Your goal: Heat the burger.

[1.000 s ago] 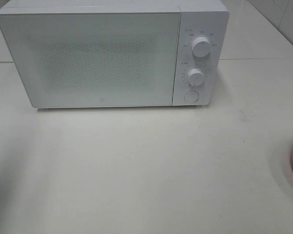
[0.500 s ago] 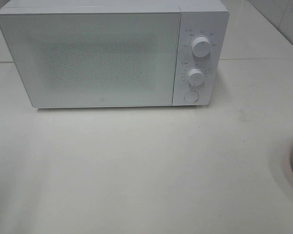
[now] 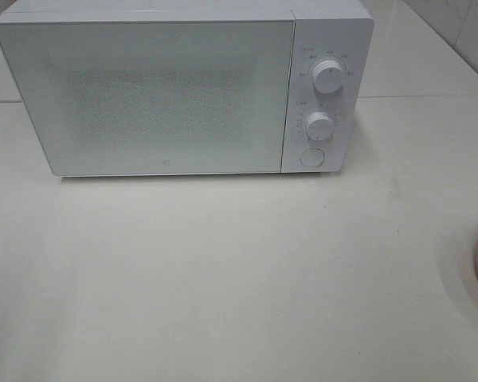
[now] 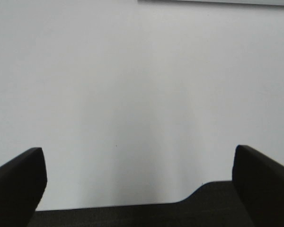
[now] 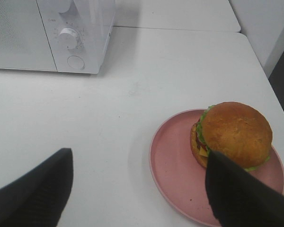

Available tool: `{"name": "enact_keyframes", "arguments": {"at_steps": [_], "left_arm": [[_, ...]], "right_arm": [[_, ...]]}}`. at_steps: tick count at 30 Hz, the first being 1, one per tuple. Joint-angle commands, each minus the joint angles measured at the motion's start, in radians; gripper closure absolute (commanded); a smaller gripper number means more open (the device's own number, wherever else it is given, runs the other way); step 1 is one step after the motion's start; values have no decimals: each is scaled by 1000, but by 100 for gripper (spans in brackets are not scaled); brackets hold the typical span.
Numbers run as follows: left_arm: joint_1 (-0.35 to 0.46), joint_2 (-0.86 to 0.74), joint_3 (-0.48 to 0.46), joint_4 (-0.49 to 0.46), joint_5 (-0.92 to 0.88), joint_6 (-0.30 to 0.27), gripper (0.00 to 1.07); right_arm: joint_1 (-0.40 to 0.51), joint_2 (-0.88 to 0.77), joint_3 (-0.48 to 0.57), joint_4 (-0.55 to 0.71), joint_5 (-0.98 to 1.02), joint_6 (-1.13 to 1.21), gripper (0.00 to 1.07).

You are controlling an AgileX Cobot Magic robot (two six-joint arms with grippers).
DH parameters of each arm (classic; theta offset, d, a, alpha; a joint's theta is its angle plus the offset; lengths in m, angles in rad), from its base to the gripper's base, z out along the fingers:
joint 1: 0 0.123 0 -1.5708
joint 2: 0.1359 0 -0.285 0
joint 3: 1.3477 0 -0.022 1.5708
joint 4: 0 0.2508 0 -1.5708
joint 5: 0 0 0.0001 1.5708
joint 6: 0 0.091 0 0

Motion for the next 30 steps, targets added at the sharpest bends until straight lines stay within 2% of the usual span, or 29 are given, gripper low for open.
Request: {"name": "enact_keyframes", "arguments": {"at_steps": [1,2,4,8,12,30], "left_arm": [[13,-88,4,-2,-9,2,7],[13,-88,4,-2,-9,2,7],[74,-184,4,-2,-9,4,7],[116,-247,4,0,-9,5,7],[117,-333,4,2,-9,5,7],[117,-337,4,4,-9,5,7]], "right_arm": [[-6,-27,2,4,1,-6,32],[-6,-27,2,4,1,-6,32],[-6,-27,2,4,1,-6,32],[-6,-27,2,4,1,-6,32],[-6,-27,2,4,1,-6,32],[-6,-27,2,4,1,-6,32]]}}
